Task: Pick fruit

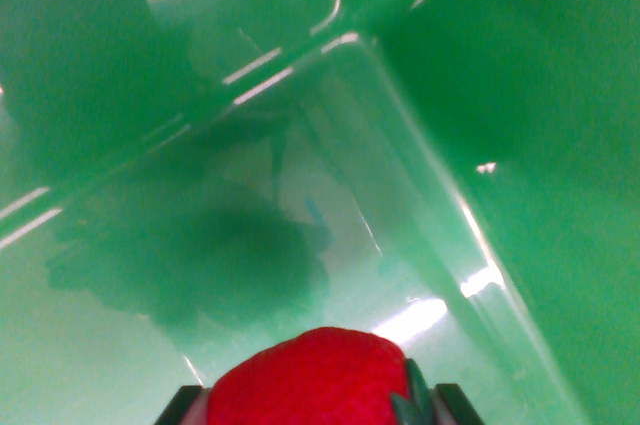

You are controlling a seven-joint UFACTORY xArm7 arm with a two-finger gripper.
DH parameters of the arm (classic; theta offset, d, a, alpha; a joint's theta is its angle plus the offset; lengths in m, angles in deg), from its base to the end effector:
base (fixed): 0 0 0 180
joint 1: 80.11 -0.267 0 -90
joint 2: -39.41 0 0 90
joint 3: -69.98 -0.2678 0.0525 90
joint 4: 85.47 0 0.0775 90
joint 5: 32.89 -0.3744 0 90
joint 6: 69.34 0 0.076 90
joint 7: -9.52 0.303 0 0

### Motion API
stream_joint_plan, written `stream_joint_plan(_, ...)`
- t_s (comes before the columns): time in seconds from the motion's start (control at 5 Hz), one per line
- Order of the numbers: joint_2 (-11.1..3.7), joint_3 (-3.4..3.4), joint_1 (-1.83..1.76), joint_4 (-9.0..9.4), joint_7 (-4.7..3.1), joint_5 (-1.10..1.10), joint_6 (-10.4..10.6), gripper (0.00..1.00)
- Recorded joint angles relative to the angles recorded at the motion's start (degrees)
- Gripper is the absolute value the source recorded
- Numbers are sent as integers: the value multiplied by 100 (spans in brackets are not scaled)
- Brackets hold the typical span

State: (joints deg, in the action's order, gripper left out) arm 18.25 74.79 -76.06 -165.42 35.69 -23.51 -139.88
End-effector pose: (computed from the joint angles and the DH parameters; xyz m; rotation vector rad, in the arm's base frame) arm 0.5078 -0.1254 0.0629 2.8177 -0.7773 -0.2570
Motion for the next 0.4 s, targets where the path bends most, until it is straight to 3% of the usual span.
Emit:
stream_joint_plan(0.2,0,0,0,0,0,0,0,100)
stream_joint_plan(0.4,77,0,-5,-194,-39,-5,-269,100)
